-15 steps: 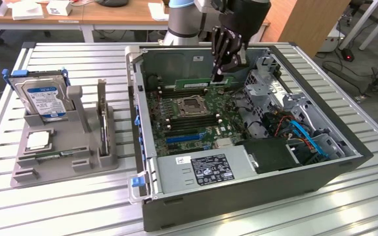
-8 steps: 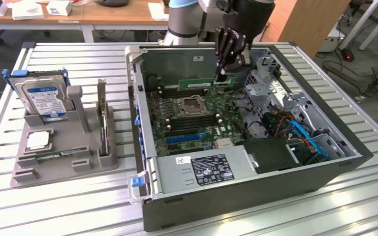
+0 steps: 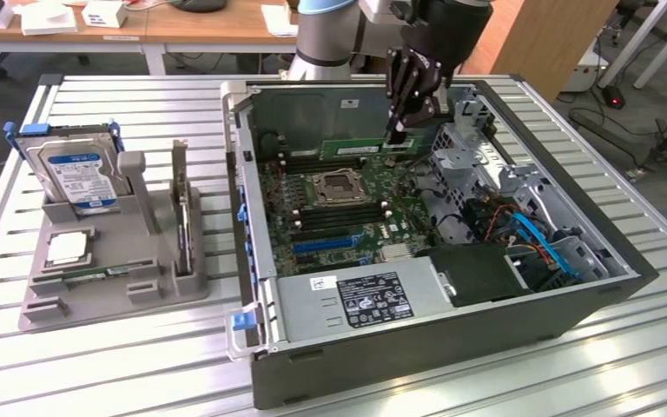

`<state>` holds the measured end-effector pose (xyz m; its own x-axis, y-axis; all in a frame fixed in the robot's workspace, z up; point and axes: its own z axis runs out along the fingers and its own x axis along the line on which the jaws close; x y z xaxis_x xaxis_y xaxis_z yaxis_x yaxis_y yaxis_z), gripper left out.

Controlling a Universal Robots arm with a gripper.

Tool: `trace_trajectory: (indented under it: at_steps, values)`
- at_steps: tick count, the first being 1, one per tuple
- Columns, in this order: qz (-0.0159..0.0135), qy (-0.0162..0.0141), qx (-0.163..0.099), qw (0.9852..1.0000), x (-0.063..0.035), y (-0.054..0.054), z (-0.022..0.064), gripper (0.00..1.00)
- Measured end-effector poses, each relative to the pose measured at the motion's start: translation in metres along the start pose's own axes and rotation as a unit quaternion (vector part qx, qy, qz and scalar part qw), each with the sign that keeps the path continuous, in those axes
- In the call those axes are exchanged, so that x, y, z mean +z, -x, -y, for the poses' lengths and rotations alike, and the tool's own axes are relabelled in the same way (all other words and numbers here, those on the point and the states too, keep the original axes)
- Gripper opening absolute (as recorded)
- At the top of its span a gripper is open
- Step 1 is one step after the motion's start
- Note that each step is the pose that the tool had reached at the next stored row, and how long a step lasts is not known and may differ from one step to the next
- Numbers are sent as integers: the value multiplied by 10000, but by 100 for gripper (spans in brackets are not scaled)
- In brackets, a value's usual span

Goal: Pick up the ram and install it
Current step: 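Pick up the ram and move it above insertion slot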

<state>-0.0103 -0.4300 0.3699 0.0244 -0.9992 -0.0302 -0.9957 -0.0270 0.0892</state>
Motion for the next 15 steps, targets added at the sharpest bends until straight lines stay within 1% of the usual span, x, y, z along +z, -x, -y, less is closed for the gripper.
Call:
trace_trajectory:
  at_steps: [9,15]
  values:
    - [3,-1,15,10000,17,149,5,11]
    - [5,-1,22,10000,32,160,7,11]
